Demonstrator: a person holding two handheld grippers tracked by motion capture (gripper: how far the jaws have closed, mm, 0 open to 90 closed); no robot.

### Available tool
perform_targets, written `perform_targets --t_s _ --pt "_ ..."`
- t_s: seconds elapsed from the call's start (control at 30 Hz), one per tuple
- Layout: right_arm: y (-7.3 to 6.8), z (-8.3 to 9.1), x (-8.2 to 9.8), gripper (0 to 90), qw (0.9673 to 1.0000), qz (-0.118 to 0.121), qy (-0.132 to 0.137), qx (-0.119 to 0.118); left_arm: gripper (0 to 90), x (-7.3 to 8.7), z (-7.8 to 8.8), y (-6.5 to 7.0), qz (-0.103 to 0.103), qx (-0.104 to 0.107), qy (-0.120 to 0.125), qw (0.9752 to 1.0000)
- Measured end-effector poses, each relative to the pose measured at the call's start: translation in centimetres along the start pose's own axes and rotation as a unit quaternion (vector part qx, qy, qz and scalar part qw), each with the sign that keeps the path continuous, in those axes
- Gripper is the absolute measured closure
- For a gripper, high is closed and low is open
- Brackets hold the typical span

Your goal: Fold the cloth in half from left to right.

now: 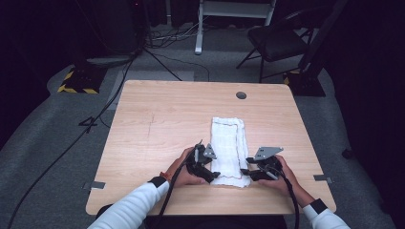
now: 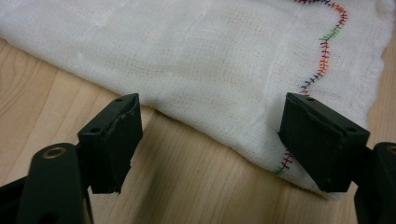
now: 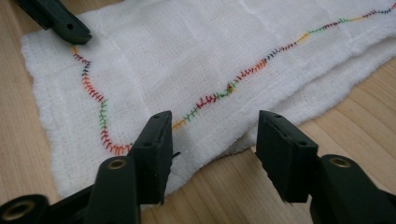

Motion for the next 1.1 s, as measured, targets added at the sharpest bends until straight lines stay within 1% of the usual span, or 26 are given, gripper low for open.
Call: perform_targets --t_s 0.03,0.07,0.1,0.13,0.2,0.3,0.33,0.37,0.43,0.5,0.57,0.67,0.7,0.73,0.77,0.8,0.83,0.87,0.9,0.97,1.0,1.07,1.1 --pt "0.1 0.0 -0.1 45.1 1.0 0.002 0.0 0.0 21.1 -0.1 0.1 0.0 -0.006 -0.001 -0.002 1.0" --pt "0.3 0.2 -0.1 44.5 1.0 0.001 0.001 0.006 20.3 -0.2 0.1 0.0 -0.006 -0.002 -0.004 1.0" --pt "0.3 0.2 -0.1 44.5 1.0 0.001 0.001 0.006 20.3 -0.3 0.3 -0.2 -0.008 -0.001 -0.002 1.0" --pt "0.7 0.5 -0.3 44.1 0.9999 -0.001 0.009 0.012 18.2 -0.4 0.4 -0.3 -0.008 0.0 0.001 1.0" --pt "1.0 0.6 -0.4 43.9 0.9998 -0.003 0.013 0.016 17.6 -0.6 0.5 -0.7 -0.008 -0.003 0.0 1.0" --pt "2.2 1.2 -0.7 42.8 0.9989 -0.014 0.024 0.036 17.7 -1.1 1.0 -1.4 -0.005 -0.009 0.01 0.9999" --pt "3.1 1.4 -0.9 42.4 0.9983 -0.021 0.03 0.046 17.8 -1.2 1.1 -1.7 -0.002 -0.013 0.012 0.9998" --pt "3.1 1.4 -0.9 42.4 0.9983 -0.021 0.03 0.046 17.8 -1.4 1.2 -2.1 -0.005 -0.022 0.018 0.9996" --pt "3.9 1.4 -1.1 42.4 0.9975 -0.028 0.034 0.056 18.1 -1.9 1.5 -2.8 -0.001 -0.029 0.021 0.9994" --pt "4.8 1.2 -1.4 42.4 0.9967 -0.038 0.037 0.062 18.4 -2.3 1.6 -3.6 0.002 -0.046 0.032 0.9985" --pt "5.6 1.0 -1.8 42.5 0.9959 -0.044 0.041 0.069 18.7 -2.9 1.7 -4.5 0.014 -0.051 0.036 0.998" --pt "6.7 0.5 -2.8 43.0 0.9949 -0.043 0.038 0.082 19.0 -3.8 1.7 -6.0 0.018 -0.078 0.046 0.9957" --pt "7.1 0.3 -3.1 43.2 0.9945 -0.045 0.038 0.086 19.6 -4.1 1.6 -6.6 0.029 -0.078 0.051 0.9952" --pt "7.9 -0.1 -3.7 44.1 0.9935 -0.051 0.04 0.094 19.9 -4.3 1.5 -7.0 0.035 -0.077 0.051 0.9951" --pt "7.9 -0.1 -3.7 44.1 0.9935 -0.051 0.04 0.094 19.9 -4.6 1.3 -7.5 0.037 -0.084 0.052 0.9944" --pt "8.3 -0.4 -4.0 44.2 0.9931 -0.053 0.04 0.096 20.0 -5.0 0.9 -8.0 0.041 -0.092 0.054 0.9934" --pt "8.8 -0.8 -4.3 44.8 0.9927 -0.057 0.04 0.099 20.2 -5.3 0.6 -8.4 0.043 -0.094 0.051 0.9933" --pt "9.1 -1.1 -4.6 45.0 0.9922 -0.06 0.04 0.102 20.6 -5.6 0.3 -8.8 0.041 -0.101 0.043 0.9931" --pt "9.4 -1.4 -4.9 45.6 0.9921 -0.06 0.039 0.104 20.6 -5.9 0.0 -9.2 0.038 -0.114 0.039 0.992" --pt "10.0 -2.0 -5.4 45.7 0.9919 -0.061 0.034 0.106 21.2 -6.5 -0.5 -9.8 0.043 -0.119 0.038 0.9912" --pt "10.3 -2.3 -5.7 46.0 0.9919 -0.063 0.032 0.106 21.4 -6.9 -0.7 -10.3 0.043 -0.127 0.033 0.9904" --pt "10.8 -2.8 -6.2 46.1 0.9916 -0.066 0.028 0.107 21.5 -7.3 -1.0 -10.9 0.056 -0.131 0.043 0.9888" --pt "11.0 -3.1 -6.3 46.1 0.9915 -0.069 0.026 0.107 21.8 -7.7 -1.2 -11.2 0.063 -0.132 0.044 0.9883"
Point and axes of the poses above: each handheld gripper's, and its own axes: z roughly backward along the jaws, x roughly out of its underside, y roughly to its right, the point moved 1 cm from there along -z, roughly forward along the jaws, and after that the axes turned 6 degrees about z, right-handed, at the moved point
